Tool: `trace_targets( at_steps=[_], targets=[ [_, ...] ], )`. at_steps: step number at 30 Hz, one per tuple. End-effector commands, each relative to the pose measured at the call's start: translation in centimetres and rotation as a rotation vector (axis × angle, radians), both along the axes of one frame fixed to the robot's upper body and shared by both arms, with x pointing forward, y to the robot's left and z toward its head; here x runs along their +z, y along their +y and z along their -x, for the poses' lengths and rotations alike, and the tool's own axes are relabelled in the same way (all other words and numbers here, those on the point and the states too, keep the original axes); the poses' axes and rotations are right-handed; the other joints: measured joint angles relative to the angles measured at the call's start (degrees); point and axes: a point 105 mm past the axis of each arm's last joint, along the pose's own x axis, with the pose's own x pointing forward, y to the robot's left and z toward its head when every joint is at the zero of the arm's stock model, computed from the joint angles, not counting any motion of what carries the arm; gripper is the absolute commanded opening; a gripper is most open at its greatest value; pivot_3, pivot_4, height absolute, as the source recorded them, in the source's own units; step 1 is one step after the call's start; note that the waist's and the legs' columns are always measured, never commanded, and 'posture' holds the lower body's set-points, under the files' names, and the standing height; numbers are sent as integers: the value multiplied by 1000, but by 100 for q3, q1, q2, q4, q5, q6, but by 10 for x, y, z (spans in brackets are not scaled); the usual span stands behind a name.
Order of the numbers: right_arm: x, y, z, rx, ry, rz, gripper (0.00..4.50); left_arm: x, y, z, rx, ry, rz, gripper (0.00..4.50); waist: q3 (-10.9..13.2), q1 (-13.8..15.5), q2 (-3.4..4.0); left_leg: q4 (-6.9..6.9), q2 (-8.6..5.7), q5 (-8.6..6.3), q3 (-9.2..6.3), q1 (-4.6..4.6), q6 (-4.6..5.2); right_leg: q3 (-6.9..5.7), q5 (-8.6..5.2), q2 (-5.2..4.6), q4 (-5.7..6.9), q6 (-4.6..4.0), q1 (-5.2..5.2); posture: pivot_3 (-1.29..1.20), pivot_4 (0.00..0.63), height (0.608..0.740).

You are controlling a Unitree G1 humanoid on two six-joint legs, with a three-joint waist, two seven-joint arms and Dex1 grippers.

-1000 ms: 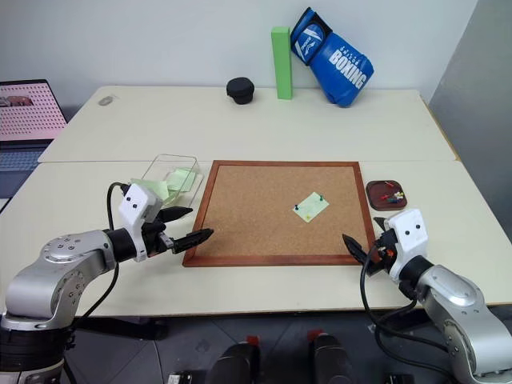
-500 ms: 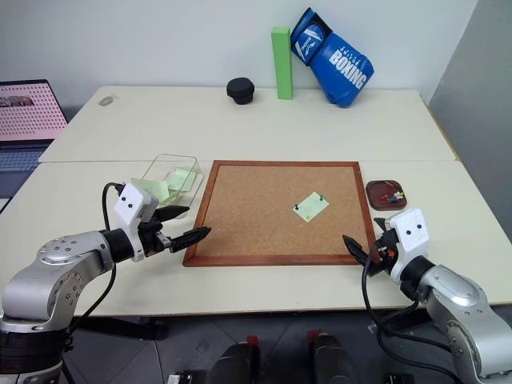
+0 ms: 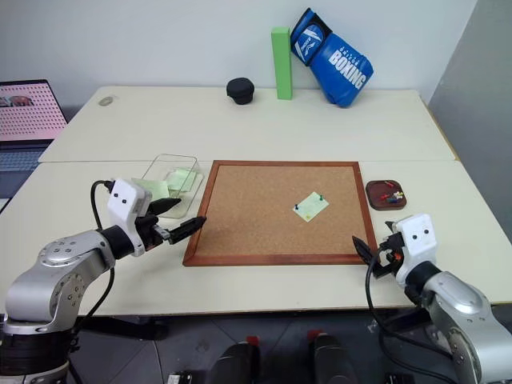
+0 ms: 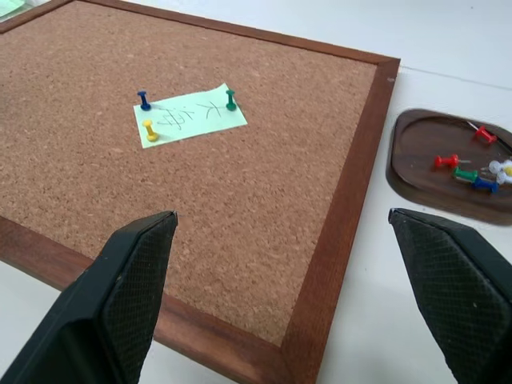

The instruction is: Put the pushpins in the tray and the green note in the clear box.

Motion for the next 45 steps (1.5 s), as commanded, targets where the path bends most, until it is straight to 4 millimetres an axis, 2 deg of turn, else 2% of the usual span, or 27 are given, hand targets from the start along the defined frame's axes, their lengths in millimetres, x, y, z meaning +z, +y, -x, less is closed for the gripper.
trace_targets(
  at_steps=[1, 5, 10, 15, 21, 29, 32, 38, 41, 45],
  targets=[
    [13, 9, -5, 20, -66, 5, 4500, 15, -19, -4, -84, -65, 15, 4301, 0, 1, 0, 0, 0, 0, 0, 0, 0, 0, 0, 0, 0, 0, 0, 0, 150, 740],
    [6, 21, -12, 77, -36, 22, 4500, 11, -45, -9, -193, -76, 38, 3564, 0, 0, 0, -1, -3, 0, 1, -1, 0, 0, 1, 0, -1, 2, 0, 0, 150, 740],
    [9, 32, -36, 125, -44, 18, 4500, -6, -77, -20, -321, -34, 67, 2630, 2, -3, -1, 5, -5, 0, 1, -3, 0, 0, 15, 1, -3, 24, 1, 0, 150, 740],
    [12, 42, -52, 147, -56, -4, 4500, -31, -92, -28, -403, 22, 61, 1659, 1, -8, -1, 0, -3, 1, 2, 1, 2, 1, 19, 5, 0, 31, 1, 0, 150, 740],
    [12, 57, -62, 158, -69, -39, 4500, -39, -99, -36, -432, 20, 61, 108, 1, -2, -1, -2, -6, 1, -2, -30, 2, -2, 20, 0, -2, 30, -21, 0, 150, 740],
    [10, 74, -83, 149, -88, -65, 4500, -48, -111, -41, -420, 20, 76, 15, 1, -7, -1, 3, -7, 1, -3, -23, 2, -2, 21, 1, 8, 32, -21, 0, 150, 740],
    [10, 77, -92, 142, -96, -65, 4500, -66, -112, -40, -401, 74, 49, 15, 1, -7, 0, 3, -6, 1, -4, -23, 2, -3, 21, 2, 11, 32, -20, 0, 150, 740],
    [5, 84, -114, 113, -76, -86, 4500, -113, -108, -24, -381, 204, 38, 15, -7, -10, 8, 2, -7, 1, -1, 1, 2, 0, 21, 0, 14, 31, -3, 0, 150, 740],
    [2, 86, -122, 107, -64, -94, 4500, -113, -109, -23, -362, 200, 68, 15, -18, -12, 22, -4, -8, 0, 3, 45, 3, 4, 20, -1, 9, 32, 34, 0, 150, 740],
    [-5, 83, -131, 80, -42, -105, 4500, -106, -109, -21, -364, 174, 86, 15, -24, -18, 26, -4, -7, 0, 5, 47, 3, 7, 20, 0, 11, 32, 35, 0, 150, 740]
  ],
)
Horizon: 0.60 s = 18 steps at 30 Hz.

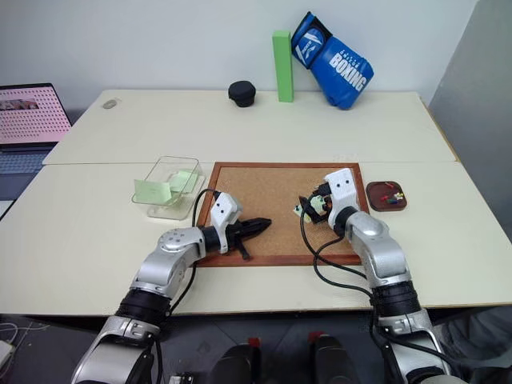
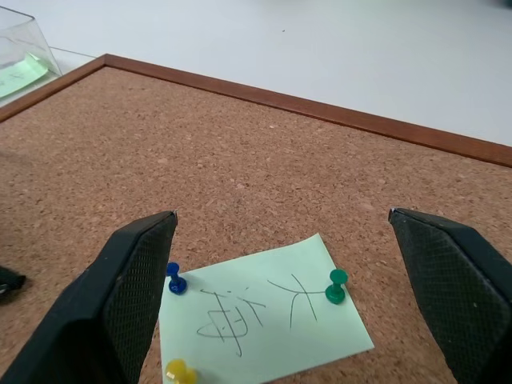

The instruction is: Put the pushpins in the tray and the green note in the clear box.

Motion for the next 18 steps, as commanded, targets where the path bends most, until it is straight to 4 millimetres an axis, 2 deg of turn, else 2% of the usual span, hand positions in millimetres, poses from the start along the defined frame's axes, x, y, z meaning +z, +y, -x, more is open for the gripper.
trace_targets(
  at_steps=[1, 5, 7, 8, 15, 17, 18],
  targets=[
    [8, -5, -10, -33, -31, -22, 4500, -26, 2, 15, -1, 100, -14, 15, -1, 0, 2, 0, 0, 0, 1, 0, 0, 1, 0, 0, 0, 0, 0, 0, 150, 740],
    [3, -6, -13, -33, -19, -3, 4500, -21, 7, 16, 6, 95, -18, 15, -1, -16, 3, -6, 0, 0, 1, 0, 0, 2, -1, 0, -1, -1, -2, 0, 150, 740],
    [2, -8, -14, -41, -16, -9, 4133, -19, 10, 15, 15, 91, -21, 0, -1, -44, 2, -8, 1, -1, 1, 0, 1, 2, -1, 0, -1, -2, -4, 0, 150, 740],
    [1, -8, -14, -44, -15, -19, 4085, -19, 12, 15, 20, 88, -24, 0, -1, -61, 3, -9, 1, -1, 1, 0, 1, 2, -1, 0, -1, -2, -4, 0, 150, 740],
    [0, -6, -16, -44, -23, -19, 2667, -14, 12, 11, 30, 71, -25, 0, -1, -127, 3, -7, 2, 0, 1, 3, 1, 2, -1, 3, 5, -2, -4, 0, 150, 740],
    [-2, -6, -18, -45, -22, -16, 2115, -12, 10, 8, 40, 61, -18, 0, -1, -127, 3, -7, 2, 0, 0, 3, 1, 2, -1, 3, 6, -1, -4, 0, 150, 740],
    [-2, -6, -19, -45, -22, -12, 2069, -12, 10, 7, 43, 58, -15, 0, -1, -125, 3, -7, 2, 0, 0, 3, 1, 2, -1, 3, 5, -1, -4, 0, 150, 740]
  ],
)
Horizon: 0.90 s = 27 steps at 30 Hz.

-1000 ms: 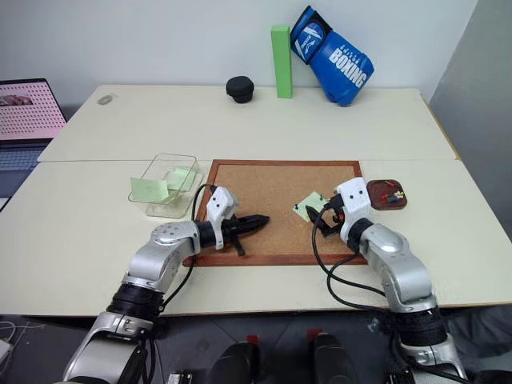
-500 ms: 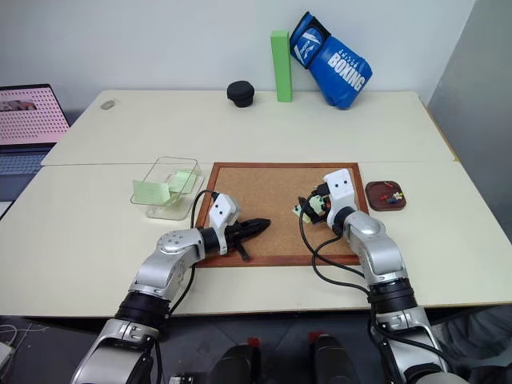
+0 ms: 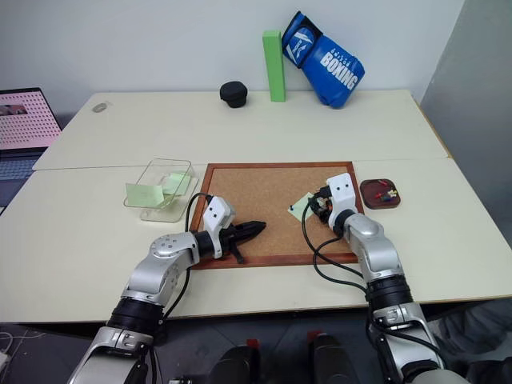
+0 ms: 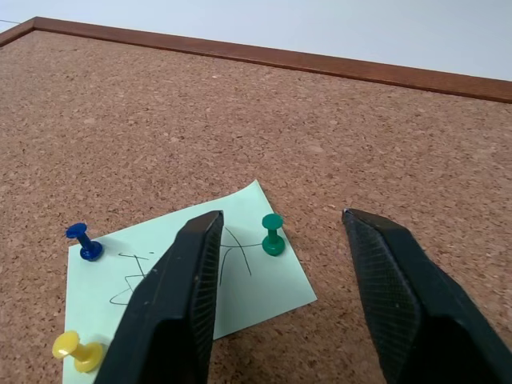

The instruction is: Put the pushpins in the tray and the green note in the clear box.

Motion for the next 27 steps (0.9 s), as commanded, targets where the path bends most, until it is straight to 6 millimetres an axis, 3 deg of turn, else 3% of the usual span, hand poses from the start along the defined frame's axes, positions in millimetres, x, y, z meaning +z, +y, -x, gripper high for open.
trace_targets(
  at_steps=[1, 4, 10, 14, 22, 27],
  targets=[
    [17, 1, -8, 2, -67, -6, 1877, -17, 0, 1, 23, 67, -15, 0, 0, 3, 0, 0, 0, 0, 0, 0, 0, 0, 0, 0, 0, 0, 0, 0, 150, 740],
    [15, 3, -10, 2, -65, 4, 1118, -17, 1, 2, 25, 66, -13, 0, 0, 3, 0, 3, -1, 0, 0, 0, 0, 0, 1, 0, 1, 1, 0, 0, 150, 740],
    [9, -1, -15, -16, -46, 25, 26, -20, 5, 1, 42, 65, -26, 0, 0, 2, 0, 4, 0, 0, -1, 1, 0, 0, 1, 0, 3, 1, 1, 0, 150, 740],
    [13, -4, -17, -24, -62, 26, 26, -20, 7, 1, 52, 64, -26, 0, 0, 0, 0, 6, 0, 1, -1, 2, 0, 1, 1, 0, 5, 2, 1, 0, 150, 740],
    [45, -8, -14, -53, -177, -82, 26, -20, 5, 0, 59, 54, -15, 0, 2, 2, 2, 5, 0, 1, -1, 0, 0, 0, 1, 0, 4, 1, 0, 0, 150, 740],
    [43, -10, -11, -60, -166, -68, 26, -20, 2, 1, 44, 73, -5, 0, 3, 30, 4, 2, -2, 1, -2, -6, 0, 0, 1, -2, 0, 1, -3, 0, 150, 740]
  ],
)
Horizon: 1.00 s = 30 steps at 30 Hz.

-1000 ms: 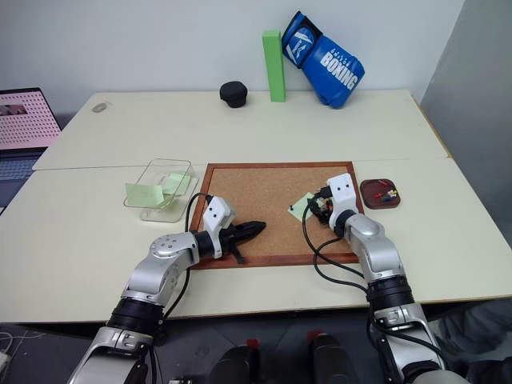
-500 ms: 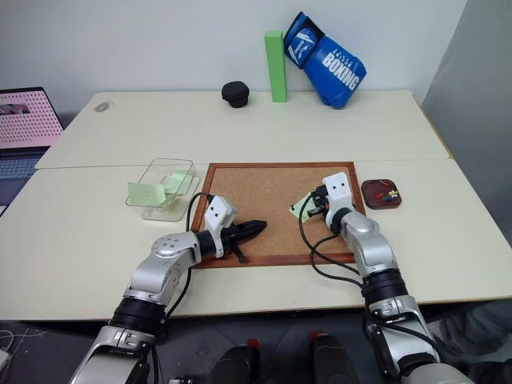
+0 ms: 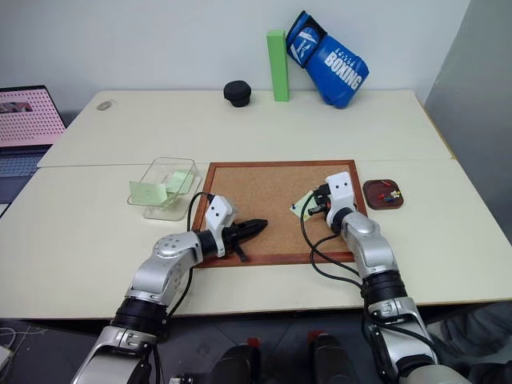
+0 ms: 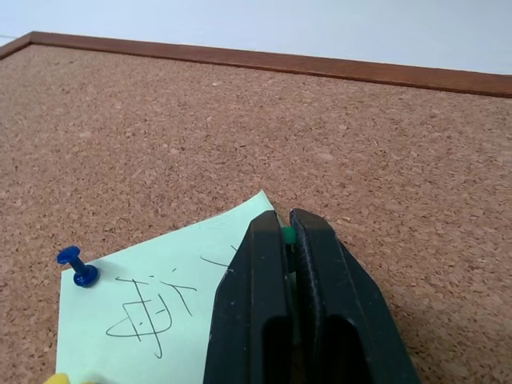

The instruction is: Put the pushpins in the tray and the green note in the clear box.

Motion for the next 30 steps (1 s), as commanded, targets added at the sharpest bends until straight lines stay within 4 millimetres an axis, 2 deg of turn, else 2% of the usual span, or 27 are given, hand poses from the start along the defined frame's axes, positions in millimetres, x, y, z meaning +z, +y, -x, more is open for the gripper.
trace_targets(
  at_steps=[1, 9, 13, 15, 18, 21, 23, 26, 30],
  targets=[
    [42, -11, -4, -37, -140, -35, 26, -22, 4, 5, 14, 94, -20, 0, 0, 1, 0, 0, 0, 0, 0, 0, 0, 0, 0, 0, 0, 0, 0, 0, 150, 740],
    [46, -20, -1, -55, -156, -14, 26, -25, 2, 9, -8, 134, -15, 0, -1, -14, 1, -3, 1, 0, 1, 3, 0, 0, 0, 0, -4, 0, 1, 0, 150, 740],
    [58, -33, 2, -105, -203, -31, 26, -26, 1, 10, -13, 139, -17, 0, -1, -16, 1, -5, 2, 0, 0, 4, 0, -1, -1, 1, -3, 0, 1, 0, 150, 740],
    [64, -47, 2, -174, -227, -50, 26, -27, 0, 11, -18, 141, -18, 0, -1, -15, 1, -4, 1, 0, 1, 4, 0, 0, -1, 1, -3, 0, 1, 0, 150, 740],
    [70, -80, 1, -333, -245, -55, 26, -28, 0, 11, -22, 143, -19, 0, -1, -13, 1, -5, 1, 0, 2, 2, 0, 1, -1, 0, -7, 0, 1, 0, 150, 740],
    [63, -112, 1, -462, -218, -2, 26, -29, 0, 12, -25, 147, -20, 0, -1, -9, 1, -9, 1, 0, 2, 2, 0, 1, -1, 0, -11, -1, 1, 0, 150, 740],
    [56, -124, 0, -513, -179, -6, 26, -29, -1, 12, -28, 149, -21, 0, -1, -5, 1, -12, 0, 0, 3, 2, 0, 2, -1, 0, -13, -1, 1, 0, 150, 740],
    [46, -131, -1, -534, -120, -9, 26, -29, 0, 13, -31, 151, -24, 0, -3, -6, 4, -13, 1, 0, 5, 3, 0, 3, -1, 0, -15, -1, 1, 0, 150, 740],
    [39, -129, -4, -515, -58, -71, 26, -30, 1, 14, -34, 152, -30, 0, -4, -13, 7, -13, 1, 0, 6, 4, 0, 4, -1, 1, -14, -1, 1, 0, 150, 740]
  ],
)
